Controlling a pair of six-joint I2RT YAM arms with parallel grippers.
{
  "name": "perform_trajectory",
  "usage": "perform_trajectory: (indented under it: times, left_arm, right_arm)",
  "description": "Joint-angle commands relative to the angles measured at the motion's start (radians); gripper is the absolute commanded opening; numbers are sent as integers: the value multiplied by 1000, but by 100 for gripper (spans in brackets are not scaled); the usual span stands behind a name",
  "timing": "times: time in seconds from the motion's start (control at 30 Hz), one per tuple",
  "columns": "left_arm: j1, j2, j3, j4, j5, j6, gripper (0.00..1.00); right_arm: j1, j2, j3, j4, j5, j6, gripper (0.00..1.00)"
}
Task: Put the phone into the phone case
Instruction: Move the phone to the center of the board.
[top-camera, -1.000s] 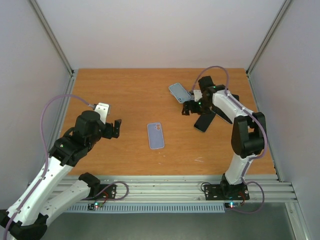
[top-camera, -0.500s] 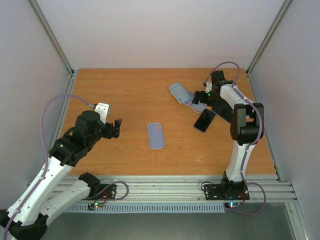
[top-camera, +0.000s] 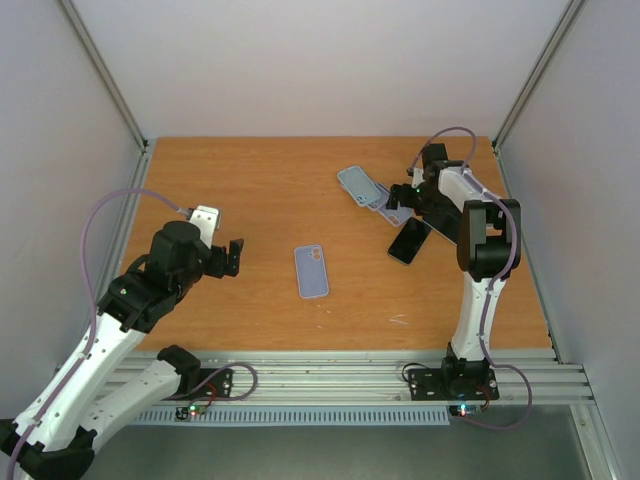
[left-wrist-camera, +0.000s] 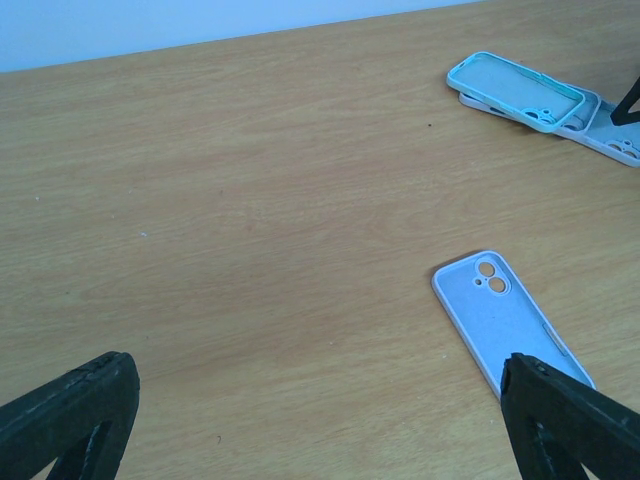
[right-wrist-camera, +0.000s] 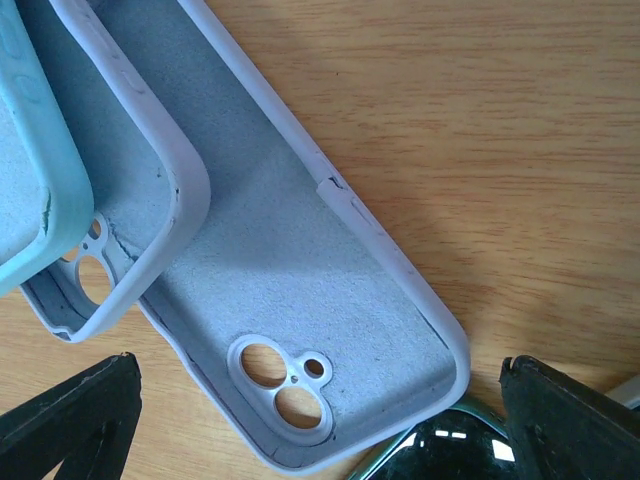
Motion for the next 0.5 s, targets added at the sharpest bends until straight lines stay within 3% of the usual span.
perform_trajectory:
  times: [0.0,0.47]
  left_arm:
    - [6,-9,-11,42,10,18,99]
    - [6,-9,-13,46,24,16,99]
  right_arm:
    - [-7,19,11,-29,15,7,98]
    - [-13,-71,-132,-30,9,22,99]
